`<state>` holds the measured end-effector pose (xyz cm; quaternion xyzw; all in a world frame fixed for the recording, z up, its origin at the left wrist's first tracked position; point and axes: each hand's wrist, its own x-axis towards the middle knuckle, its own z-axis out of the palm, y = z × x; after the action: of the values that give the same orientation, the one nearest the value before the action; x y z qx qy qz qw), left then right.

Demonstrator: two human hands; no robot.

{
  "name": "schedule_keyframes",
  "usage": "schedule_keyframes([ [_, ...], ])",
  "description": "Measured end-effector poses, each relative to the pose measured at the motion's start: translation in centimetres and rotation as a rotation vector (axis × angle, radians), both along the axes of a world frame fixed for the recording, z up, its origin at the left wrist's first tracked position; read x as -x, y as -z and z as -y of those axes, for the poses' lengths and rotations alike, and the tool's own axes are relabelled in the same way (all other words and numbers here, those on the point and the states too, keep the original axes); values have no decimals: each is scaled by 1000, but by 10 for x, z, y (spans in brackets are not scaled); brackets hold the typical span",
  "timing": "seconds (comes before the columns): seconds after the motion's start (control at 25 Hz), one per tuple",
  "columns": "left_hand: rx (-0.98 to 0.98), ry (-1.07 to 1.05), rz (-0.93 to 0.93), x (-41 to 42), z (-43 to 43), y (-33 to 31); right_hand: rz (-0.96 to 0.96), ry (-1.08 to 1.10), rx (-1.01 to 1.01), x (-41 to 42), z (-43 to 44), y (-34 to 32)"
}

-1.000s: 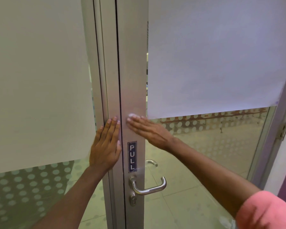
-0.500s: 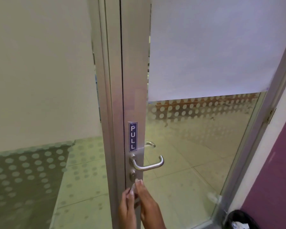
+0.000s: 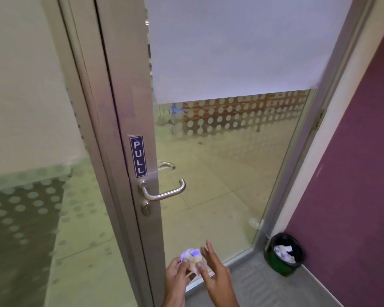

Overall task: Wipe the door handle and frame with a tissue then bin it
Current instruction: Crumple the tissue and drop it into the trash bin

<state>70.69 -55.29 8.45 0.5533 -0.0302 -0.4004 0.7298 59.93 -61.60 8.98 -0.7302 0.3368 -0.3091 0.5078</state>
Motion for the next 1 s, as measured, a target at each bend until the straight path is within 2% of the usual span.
schedule_keyframes([
  [0.16, -35, 139, 107, 57, 48, -5, -40, 72, -116, 67, 46, 4],
  [0.32, -83, 205, 213, 123, 97, -6, -146, 67, -78, 137, 92, 0],
  [0.52, -129, 297, 566, 200, 155, 3, -211, 223, -94, 215, 146, 11],
  [0.6, -144, 383, 644, 222, 175, 8, -212, 287, -107, 237, 161, 15],
  [0.76, -180, 569, 524, 251, 218, 25, -192, 369, -116, 262, 193, 18],
  [0.88, -214, 598, 475, 262, 253, 36, -170, 427, -120, 269, 218, 18],
  [1.0, -273, 577, 403, 268, 299, 42, -286, 445, -5, 268, 253, 20],
])
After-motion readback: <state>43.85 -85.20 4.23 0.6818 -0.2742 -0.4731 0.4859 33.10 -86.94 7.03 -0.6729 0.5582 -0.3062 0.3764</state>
